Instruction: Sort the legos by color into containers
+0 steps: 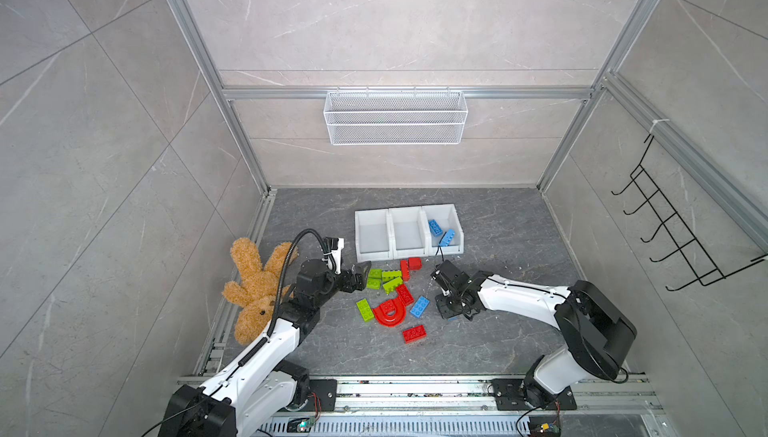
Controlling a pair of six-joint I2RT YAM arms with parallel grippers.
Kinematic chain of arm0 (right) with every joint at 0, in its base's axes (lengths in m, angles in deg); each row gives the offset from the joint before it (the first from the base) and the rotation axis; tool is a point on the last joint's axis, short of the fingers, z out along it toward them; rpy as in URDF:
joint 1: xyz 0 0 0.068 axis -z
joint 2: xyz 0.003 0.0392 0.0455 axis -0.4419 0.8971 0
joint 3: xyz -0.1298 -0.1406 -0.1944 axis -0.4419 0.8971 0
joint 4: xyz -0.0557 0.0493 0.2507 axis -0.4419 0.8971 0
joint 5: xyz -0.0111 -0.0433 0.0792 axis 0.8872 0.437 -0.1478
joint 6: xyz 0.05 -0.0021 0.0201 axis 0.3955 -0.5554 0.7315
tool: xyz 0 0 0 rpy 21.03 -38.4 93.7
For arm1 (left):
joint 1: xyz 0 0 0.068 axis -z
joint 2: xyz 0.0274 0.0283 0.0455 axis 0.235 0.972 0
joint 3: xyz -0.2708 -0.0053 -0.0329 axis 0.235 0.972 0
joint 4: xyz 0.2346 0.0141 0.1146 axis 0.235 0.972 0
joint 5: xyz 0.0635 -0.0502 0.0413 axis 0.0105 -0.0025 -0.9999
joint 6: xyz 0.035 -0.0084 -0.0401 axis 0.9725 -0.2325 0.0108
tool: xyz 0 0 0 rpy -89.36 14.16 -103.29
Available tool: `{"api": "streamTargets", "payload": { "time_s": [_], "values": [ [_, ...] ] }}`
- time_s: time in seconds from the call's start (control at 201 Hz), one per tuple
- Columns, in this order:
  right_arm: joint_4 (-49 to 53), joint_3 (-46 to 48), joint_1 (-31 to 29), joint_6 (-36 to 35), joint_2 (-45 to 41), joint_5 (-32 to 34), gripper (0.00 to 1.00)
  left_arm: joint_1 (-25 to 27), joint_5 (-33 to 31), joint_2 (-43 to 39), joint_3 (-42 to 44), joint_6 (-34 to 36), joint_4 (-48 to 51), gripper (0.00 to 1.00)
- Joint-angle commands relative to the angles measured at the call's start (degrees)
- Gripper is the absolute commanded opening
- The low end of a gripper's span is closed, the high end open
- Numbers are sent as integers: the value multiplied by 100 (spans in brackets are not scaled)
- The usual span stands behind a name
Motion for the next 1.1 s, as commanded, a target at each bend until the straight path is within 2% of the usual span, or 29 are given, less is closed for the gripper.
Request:
{"api": "streamTargets", "payload": {
  "time_s": [0.0, 0.343, 0.483, 0.816, 1.095],
  "values": [
    [-149, -121, 9, -102, -187, 147, 33, -14, -8, 39, 1, 89, -191, 100],
    [-616, -1073, 1232, -1043, 143, -605, 29, -14, -27, 9, -14, 107, -155, 100],
    [-903, -1480, 1635, -1187, 453, -827, 29, -14, -49, -22, -3, 114, -155, 100],
    [-1141, -2590, 2061, -1209, 1411, -1080, 29, -16, -79, -46, 1, 140, -129, 100],
    [-1138, -3164, 2252, -1145, 1997, -1051, 30, -14, -83, -47, 4, 141, -138, 100]
  ]
}}
